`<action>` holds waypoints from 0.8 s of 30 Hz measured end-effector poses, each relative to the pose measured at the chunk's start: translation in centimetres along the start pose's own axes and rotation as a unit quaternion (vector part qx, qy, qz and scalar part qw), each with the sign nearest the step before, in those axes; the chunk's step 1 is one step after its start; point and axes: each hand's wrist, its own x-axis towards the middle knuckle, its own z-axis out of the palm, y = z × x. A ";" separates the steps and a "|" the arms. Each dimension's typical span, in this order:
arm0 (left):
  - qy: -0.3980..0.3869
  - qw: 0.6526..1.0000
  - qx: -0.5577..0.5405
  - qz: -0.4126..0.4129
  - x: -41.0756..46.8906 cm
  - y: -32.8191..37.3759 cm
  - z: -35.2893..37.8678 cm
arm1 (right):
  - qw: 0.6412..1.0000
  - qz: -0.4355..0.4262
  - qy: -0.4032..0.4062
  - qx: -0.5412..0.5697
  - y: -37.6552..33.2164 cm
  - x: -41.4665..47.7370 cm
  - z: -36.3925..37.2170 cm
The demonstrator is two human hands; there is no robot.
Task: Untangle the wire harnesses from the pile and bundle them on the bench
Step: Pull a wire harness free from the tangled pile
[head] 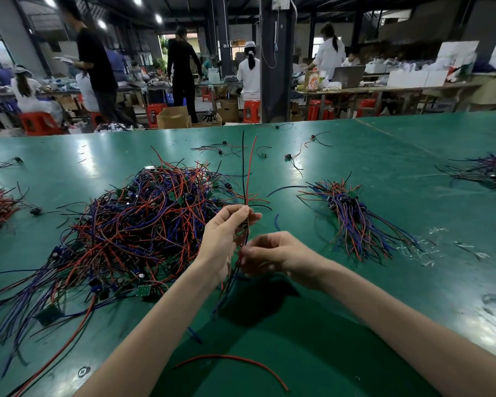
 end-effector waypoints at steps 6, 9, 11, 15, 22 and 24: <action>0.009 0.999 0.049 -0.001 0.1 -0.1 -0.1 | 0.996 -0.045 0.072 0.008 0.0 0.0 1.0; -0.019 0.996 0.081 -0.025 0.2 -0.2 -0.3 | 0.994 -0.041 0.095 0.018 -0.3 -0.1 0.4; -0.031 0.994 0.103 -0.029 0.2 -0.4 -0.3 | 0.993 -0.044 0.103 0.023 -0.3 -0.1 0.3; -0.029 0.993 0.114 0.004 0.1 -0.5 -0.6 | 0.993 -0.034 0.110 0.008 -0.2 0.0 0.0; 0.013 0.997 0.081 0.011 0.6 0.0 -1.3 | 0.998 0.034 0.028 -0.038 -0.2 -0.5 -0.9; 0.015 0.998 0.065 -0.005 0.8 0.2 -1.5 | 0.998 0.050 0.014 -0.042 -0.2 -0.6 -0.9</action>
